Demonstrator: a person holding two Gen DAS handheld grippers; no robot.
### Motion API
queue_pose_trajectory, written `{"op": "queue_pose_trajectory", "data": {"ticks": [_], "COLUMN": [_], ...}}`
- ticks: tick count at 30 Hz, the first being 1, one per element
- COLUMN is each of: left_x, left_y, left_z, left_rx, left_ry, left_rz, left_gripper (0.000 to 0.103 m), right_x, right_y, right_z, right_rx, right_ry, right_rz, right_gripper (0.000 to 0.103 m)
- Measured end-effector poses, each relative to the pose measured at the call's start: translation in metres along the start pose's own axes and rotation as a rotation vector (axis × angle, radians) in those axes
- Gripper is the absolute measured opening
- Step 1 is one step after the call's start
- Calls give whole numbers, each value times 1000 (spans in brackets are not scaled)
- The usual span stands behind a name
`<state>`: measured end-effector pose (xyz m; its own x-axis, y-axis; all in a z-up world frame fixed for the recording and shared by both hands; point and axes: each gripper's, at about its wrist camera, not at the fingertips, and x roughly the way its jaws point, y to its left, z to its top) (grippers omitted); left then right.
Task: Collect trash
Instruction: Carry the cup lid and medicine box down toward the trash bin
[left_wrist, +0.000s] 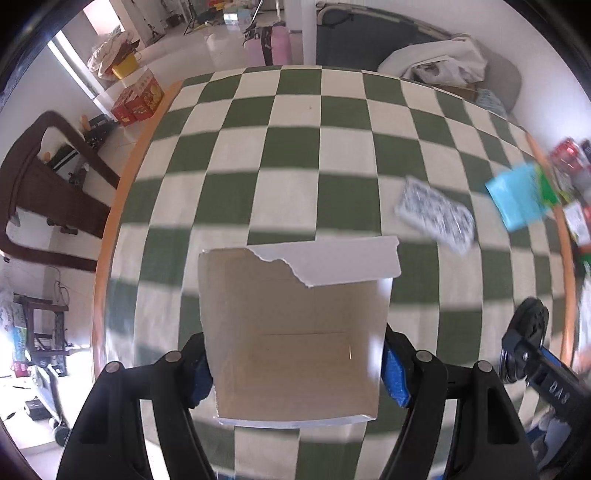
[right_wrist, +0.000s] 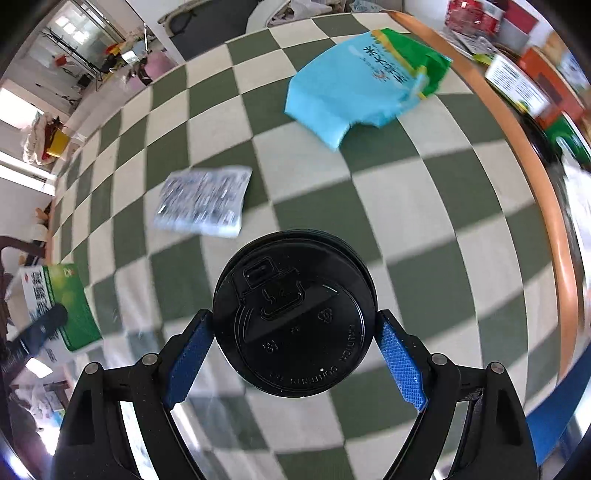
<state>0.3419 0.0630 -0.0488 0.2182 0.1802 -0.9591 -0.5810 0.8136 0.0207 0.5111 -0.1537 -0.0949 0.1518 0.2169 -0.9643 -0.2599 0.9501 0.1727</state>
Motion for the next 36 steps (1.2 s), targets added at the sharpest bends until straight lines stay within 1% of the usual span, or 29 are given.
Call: {"op": "queue_pose_trajectory", "data": {"ticks": [3, 4, 5, 8, 9, 10, 12, 13, 14, 16, 17, 20, 23, 26, 27, 28, 29, 30, 31, 33, 34, 36], "left_x": [-13, -16, -19, -30, -32, -34, -37, -38, -37, -36, -32, -15, 20, 73, 86, 115, 133, 152, 181, 221, 240, 277], "left_y": [16, 19, 25, 45, 48, 56, 65, 70, 77, 86, 92, 103, 107, 104, 102, 99, 98, 96, 92, 89, 88, 85], "left_z": [-47, -58, -77, -130, -141, -162, -188, -203, -223, -249, -268, -305, -333, -351, -354, -359, -362, -364, -366, -368, -368, -369], "left_rx": [24, 31, 39, 40, 40, 41, 43, 45, 44, 37, 34, 1, -34, -65, -71, -87, -93, -97, -95, -100, -105, -117], "left_ry": [-14, -16, -16, -2, 4, 19, 41, 55, 80, 110, 136, 195, 260, 314, 327, 352, 360, 371, 384, 402, 413, 453], "left_rz": [-32, -39, -49, -86, -96, -115, -136, -147, -165, -177, -181, -193, -200, -202, -205, -221, -225, -218, -214, -219, -241, -291], "left_gripper": [70, 70, 70, 70, 70, 70, 70, 70, 70, 70, 70, 70, 70, 72, 72, 72, 73, 73, 73, 73, 73, 74], "right_x": [-20, -26, -32, -47, -51, -53, -56, -57, -57, -54, -52, -35, -7, 36, 54, 77, 97, 115, 135, 179, 205, 240], "right_y": [7, 9, 10, 8, 6, 6, 5, 5, 4, -1, -4, -18, -32, -47, -50, -53, -55, -55, -55, -58, -59, -59], "right_z": [-60, -78, -100, -165, -187, -213, -250, -275, -291, -334, -348, -394, -425, -444, -446, -450, -453, -455, -457, -459, -459, -454], "right_rx": [21, 28, 36, 67, 79, 88, 86, 86, 87, 90, 92, 108, 122, 143, 142, 129, 110, 88, 70, 53, 48, 45], "right_ry": [-30, -35, -41, -45, -37, -25, -11, 3, 15, 55, 72, 149, 204, 249, 260, 260, 256, 252, 245, 251, 258, 268], "right_rz": [23, 28, 38, 58, 71, 83, 95, 102, 107, 118, 121, 138, 132, 121, 119, 105, 84, 69, 52, 44, 49, 63], "right_gripper": [89, 89, 89, 89, 89, 89, 89, 89, 89, 89, 89, 89, 89, 89, 89, 89, 89, 89, 89, 89, 89, 89]}}
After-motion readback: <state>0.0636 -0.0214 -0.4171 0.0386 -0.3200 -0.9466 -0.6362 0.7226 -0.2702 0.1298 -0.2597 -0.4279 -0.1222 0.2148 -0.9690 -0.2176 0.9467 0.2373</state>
